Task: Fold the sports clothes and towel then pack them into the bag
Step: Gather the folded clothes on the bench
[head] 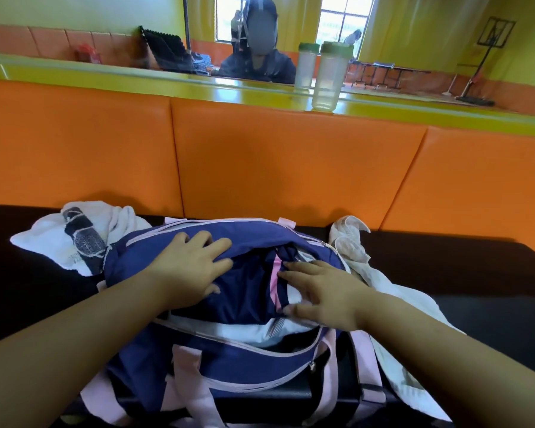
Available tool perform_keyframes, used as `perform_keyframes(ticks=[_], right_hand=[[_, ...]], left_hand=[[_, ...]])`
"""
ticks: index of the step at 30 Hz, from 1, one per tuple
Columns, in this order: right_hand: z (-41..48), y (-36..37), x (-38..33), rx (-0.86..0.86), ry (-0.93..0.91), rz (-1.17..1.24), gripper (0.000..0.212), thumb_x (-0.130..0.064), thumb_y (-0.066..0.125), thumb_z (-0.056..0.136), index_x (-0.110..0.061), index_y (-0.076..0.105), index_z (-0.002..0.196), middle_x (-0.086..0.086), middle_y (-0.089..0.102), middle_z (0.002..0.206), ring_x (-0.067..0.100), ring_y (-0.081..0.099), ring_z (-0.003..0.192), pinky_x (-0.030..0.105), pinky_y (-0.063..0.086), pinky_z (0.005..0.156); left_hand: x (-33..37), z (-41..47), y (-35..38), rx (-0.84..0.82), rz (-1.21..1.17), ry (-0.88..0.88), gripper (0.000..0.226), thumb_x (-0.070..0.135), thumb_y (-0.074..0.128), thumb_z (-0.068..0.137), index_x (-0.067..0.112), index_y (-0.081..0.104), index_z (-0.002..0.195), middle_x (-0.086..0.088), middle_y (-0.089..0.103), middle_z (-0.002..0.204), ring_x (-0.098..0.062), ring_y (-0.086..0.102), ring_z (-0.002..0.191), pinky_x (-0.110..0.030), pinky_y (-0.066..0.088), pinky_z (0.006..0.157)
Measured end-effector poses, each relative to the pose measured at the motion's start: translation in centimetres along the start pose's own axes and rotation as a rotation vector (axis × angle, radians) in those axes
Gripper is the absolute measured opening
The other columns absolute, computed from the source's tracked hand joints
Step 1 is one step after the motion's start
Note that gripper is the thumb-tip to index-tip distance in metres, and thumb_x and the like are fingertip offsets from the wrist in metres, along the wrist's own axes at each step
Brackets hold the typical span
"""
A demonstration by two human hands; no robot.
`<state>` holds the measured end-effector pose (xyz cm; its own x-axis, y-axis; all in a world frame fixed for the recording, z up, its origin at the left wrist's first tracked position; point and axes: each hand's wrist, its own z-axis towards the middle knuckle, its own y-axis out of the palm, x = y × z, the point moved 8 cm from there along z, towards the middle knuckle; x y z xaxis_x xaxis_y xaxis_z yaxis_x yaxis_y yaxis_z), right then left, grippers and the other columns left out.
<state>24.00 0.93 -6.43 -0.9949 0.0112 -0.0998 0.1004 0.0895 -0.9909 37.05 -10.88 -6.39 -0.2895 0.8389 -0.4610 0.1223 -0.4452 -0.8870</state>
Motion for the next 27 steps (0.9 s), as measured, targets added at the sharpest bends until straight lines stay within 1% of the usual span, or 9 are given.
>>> perform_keyframes(ticks=[4,7,11,16,19,21,23,25,27], right_hand=[[0.6,2.3,-0.1,0.022,-0.029,0.004,0.071,-0.039,0.055,0.092,-0.025,0.016,0.150,-0.004,0.007,0.160,0.018,0.012,0.145,0.023,0.007,0.113],[0.6,3.2,0.5,0.033,0.037,0.177,0.070,-0.033,0.057,0.092,-0.027,0.017,0.150,-0.007,0.008,0.159,0.014,0.011,0.144,0.019,0.010,0.111],[-0.3,4.6,1.2,0.028,0.081,0.345,0.074,-0.034,0.057,0.092,-0.029,0.013,0.151,-0.012,0.004,0.159,0.013,0.008,0.146,0.029,0.024,0.115],[-1.9,3.7,0.7,-0.025,0.009,0.016,0.076,-0.043,0.050,0.093,-0.026,0.004,0.152,-0.004,-0.004,0.160,0.022,0.010,0.145,0.038,0.030,0.112],[-3.2,1.8,-0.1,0.047,-0.151,-0.162,0.071,-0.035,0.056,0.088,-0.037,0.018,0.148,0.004,0.017,0.158,0.032,0.031,0.135,0.046,0.045,0.095],[-3.6,1.4,-0.6,0.077,-0.252,-0.311,0.083,-0.028,0.071,0.070,-0.041,0.032,0.142,0.006,0.030,0.154,0.032,0.049,0.120,0.040,0.052,0.080],[-3.1,1.5,-1.1,0.093,-0.307,-0.374,0.083,-0.023,0.076,0.063,-0.040,0.043,0.136,0.006,0.036,0.151,0.031,0.056,0.112,0.038,0.053,0.077],[-2.2,1.7,-1.7,0.097,-0.322,-0.320,0.068,-0.017,0.072,0.072,-0.036,0.049,0.134,0.006,0.041,0.147,0.031,0.058,0.107,0.038,0.053,0.071],[-1.4,1.9,-0.6,0.101,-0.218,-0.186,0.057,-0.011,0.059,0.085,-0.032,0.046,0.136,0.005,0.038,0.147,0.033,0.053,0.109,0.041,0.052,0.069]], left_hand=[[1.1,1.4,-1.5,-0.012,-0.063,-0.007,0.056,0.032,0.035,0.099,0.030,0.006,0.147,-0.002,0.015,0.149,-0.028,0.034,0.119,-0.038,0.037,0.089],[1.6,2.5,-2.3,0.001,-0.094,0.001,0.073,0.006,0.039,0.094,0.032,-0.002,0.148,-0.002,0.018,0.146,-0.027,0.036,0.114,-0.036,0.039,0.086],[1.5,3.1,-3.0,0.017,-0.136,-0.007,0.081,0.000,0.038,0.093,0.038,-0.010,0.146,0.000,0.028,0.135,-0.024,0.039,0.103,-0.034,0.041,0.074],[1.5,2.8,-3.2,0.012,-0.142,-0.035,0.079,0.007,0.038,0.094,0.040,-0.013,0.144,0.000,0.025,0.134,-0.025,0.040,0.104,-0.038,0.048,0.074],[2.3,3.3,-3.5,0.025,-0.117,-0.024,0.091,0.004,0.045,0.090,0.043,-0.022,0.139,-0.001,0.019,0.136,-0.026,0.039,0.103,-0.036,0.047,0.064],[3.0,4.0,-3.7,0.036,-0.109,-0.005,0.100,0.002,0.050,0.087,0.043,-0.026,0.136,-0.001,0.016,0.138,-0.027,0.039,0.103,-0.035,0.045,0.061],[3.6,4.9,-3.8,0.037,-0.091,0.013,0.098,0.003,0.050,0.087,0.041,-0.024,0.139,-0.001,0.016,0.140,-0.027,0.039,0.105,-0.035,0.046,0.062],[4.0,5.7,-3.9,0.032,-0.068,0.025,0.090,0.006,0.049,0.090,0.036,-0.016,0.144,-0.001,0.020,0.142,-0.027,0.039,0.108,-0.036,0.047,0.064],[4.0,6.2,-4.0,0.022,-0.061,0.027,0.080,0.008,0.045,0.093,0.033,-0.008,0.147,0.001,0.026,0.141,-0.027,0.040,0.109,-0.036,0.046,0.065]])
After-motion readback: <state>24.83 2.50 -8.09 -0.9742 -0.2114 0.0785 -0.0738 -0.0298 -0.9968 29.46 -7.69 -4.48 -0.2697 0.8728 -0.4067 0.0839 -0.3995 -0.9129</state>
